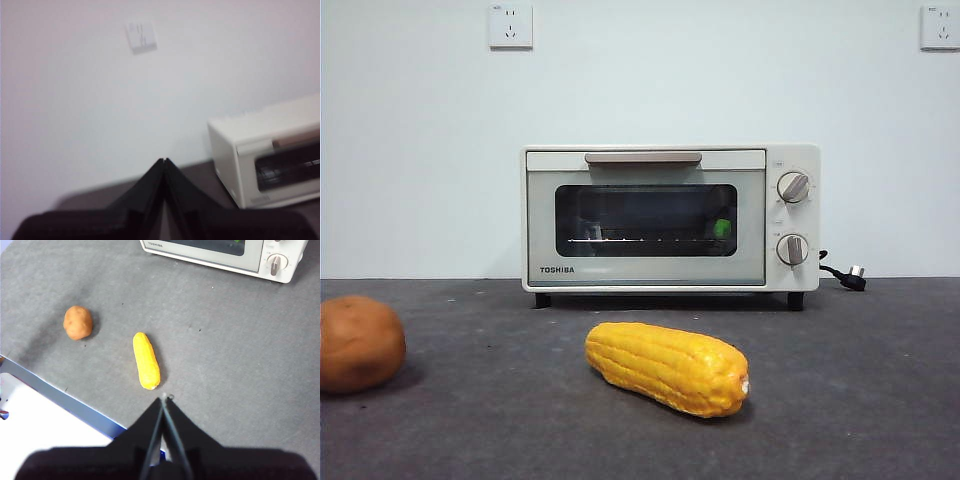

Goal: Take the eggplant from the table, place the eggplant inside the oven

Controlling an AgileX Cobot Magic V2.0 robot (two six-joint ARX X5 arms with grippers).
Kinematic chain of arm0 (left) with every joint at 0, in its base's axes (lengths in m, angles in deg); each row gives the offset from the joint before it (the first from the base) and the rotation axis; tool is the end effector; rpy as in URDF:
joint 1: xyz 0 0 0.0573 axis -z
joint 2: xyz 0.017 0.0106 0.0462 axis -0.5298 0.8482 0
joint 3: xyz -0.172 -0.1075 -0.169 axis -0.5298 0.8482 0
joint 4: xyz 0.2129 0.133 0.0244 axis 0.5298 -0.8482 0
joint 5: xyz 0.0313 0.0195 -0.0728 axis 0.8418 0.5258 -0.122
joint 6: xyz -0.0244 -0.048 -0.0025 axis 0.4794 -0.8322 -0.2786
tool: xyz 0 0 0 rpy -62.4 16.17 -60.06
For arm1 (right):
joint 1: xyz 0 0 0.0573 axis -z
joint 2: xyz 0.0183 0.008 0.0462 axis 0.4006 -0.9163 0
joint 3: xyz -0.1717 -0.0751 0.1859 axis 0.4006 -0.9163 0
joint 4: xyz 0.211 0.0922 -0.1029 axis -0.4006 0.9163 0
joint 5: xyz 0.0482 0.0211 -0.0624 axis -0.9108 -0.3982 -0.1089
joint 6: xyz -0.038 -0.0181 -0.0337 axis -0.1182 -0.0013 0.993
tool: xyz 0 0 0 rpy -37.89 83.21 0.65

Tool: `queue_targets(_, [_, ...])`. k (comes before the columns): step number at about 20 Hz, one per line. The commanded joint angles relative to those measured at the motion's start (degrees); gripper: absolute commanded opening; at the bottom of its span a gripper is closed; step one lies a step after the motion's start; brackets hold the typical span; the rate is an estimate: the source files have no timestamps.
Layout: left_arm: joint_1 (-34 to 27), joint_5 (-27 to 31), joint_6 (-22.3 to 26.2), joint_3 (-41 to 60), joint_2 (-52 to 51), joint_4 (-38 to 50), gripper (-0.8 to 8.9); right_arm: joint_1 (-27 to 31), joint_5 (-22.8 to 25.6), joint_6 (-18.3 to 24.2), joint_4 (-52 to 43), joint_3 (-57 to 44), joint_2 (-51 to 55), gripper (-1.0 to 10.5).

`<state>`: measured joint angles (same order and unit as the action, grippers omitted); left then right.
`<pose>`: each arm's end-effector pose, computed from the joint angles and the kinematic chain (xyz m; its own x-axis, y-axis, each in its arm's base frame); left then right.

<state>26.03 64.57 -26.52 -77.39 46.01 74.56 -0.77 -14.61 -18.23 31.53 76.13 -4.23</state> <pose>0.0545 0.0010 0.2986 0.9866 -0.0566 0.1532 0.0304 0.9853 0.1684 0.0759 0.0409 0.4236 0.5621 0.4824 -0.6718 -0.5058 0.8432 0.1822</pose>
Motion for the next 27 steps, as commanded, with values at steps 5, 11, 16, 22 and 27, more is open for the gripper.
queue_targets(5, [-0.1,0.3,-14.4,22.5,-5.6,11.3,-0.04,-0.1,0.1,0.4,1.0,0.2,0.0,0.0])
queue_targets(11, [0.0,5.0,-15.0,26.7,-6.0,8.9,-0.04,0.0,0.1,0.4,1.0,0.2,0.0,0.0])
queue_targets(16, [1.3,6.4,-16.9,29.0,-6.0,4.4,-0.04,0.0,0.1,0.4,1.0,0.2,0.0,0.0])
queue_targets(22, [2.7,5.7,-17.0,29.0,-5.9,4.9,-0.04,0.0,0.1,0.4,1.0,0.2,0.0,0.0])
queue_targets(27, [2.6,5.7,-17.0,29.0,-5.7,4.9,-0.04,0.0,0.1,0.4,1.0,0.2,0.0,0.0])
